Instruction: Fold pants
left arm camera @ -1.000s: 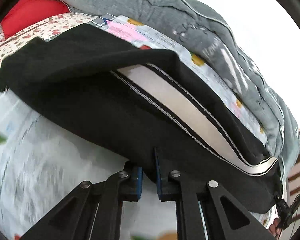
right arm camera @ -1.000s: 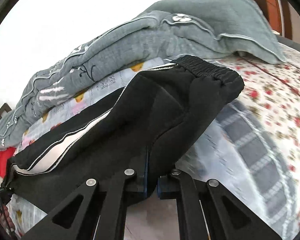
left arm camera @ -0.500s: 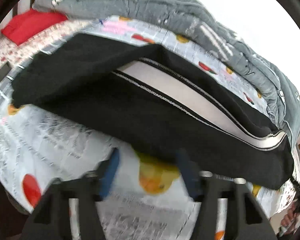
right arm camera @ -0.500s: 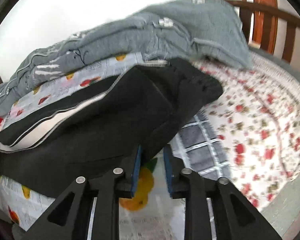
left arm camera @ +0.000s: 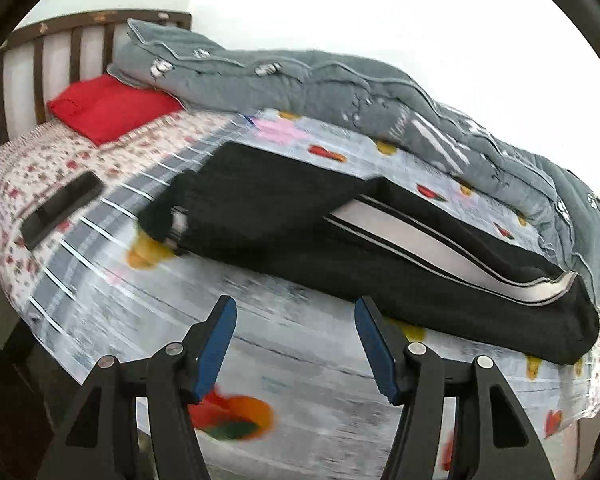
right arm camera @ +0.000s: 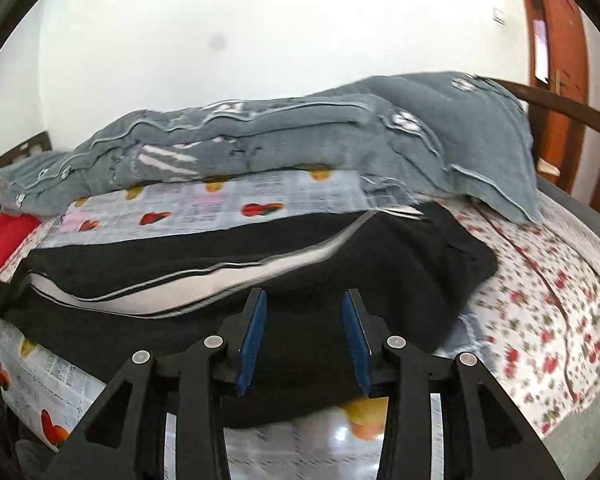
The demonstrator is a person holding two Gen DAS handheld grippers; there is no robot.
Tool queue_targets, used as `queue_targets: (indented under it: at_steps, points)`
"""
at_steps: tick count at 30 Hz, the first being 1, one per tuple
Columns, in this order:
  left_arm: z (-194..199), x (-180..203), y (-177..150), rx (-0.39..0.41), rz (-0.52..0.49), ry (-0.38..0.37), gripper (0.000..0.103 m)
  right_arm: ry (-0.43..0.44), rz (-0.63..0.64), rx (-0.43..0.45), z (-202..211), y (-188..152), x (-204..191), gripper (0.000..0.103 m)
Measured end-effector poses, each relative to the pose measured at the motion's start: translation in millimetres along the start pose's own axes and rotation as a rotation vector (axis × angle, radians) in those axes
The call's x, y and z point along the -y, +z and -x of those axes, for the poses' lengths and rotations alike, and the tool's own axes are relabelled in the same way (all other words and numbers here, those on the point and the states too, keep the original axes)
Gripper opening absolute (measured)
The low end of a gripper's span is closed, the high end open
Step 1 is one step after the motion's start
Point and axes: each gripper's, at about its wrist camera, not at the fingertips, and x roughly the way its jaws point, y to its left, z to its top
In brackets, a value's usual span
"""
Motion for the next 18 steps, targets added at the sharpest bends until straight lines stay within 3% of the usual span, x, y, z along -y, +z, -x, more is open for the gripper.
queue_targets:
  at_steps: [7,11,12,13,15,18]
  points:
    - [-27.8,-35.4,27.7,0.032,-0.024,0.063,0.059,0.040,0.018,-0.020,-31.9,10.5,-45.2,0.039]
    - [-47.7,-50.6,39.8,0.022,0.022,0.059,0.057,0.040,0.051,-0.037,-49.4,14.4,-64.0,0.039]
    - [-54.3,-51.7,41.4,0.005,0.029,0.044,0.049,0.036,0.065,-0.042,-53.6,14.6,-67.8,0.039]
    - [-60.8,-51.9,42.4,-0.018,0.023,0.041,0.030,0.035,0.081,-0.044,-57.2,14.6,-71.1,0.039]
    - [-74.3,-46.7,45.0,-0.055,-0.013,0.051,0.012,0.041,0.108,-0.048,-63.6,14.7,-74.3,0.043]
    - [-75.0,-44.0,57.8,0.007,0.001,0.040,0.009,0.068,0.149,-0.052,-73.2,17.2,-79.1,0.047]
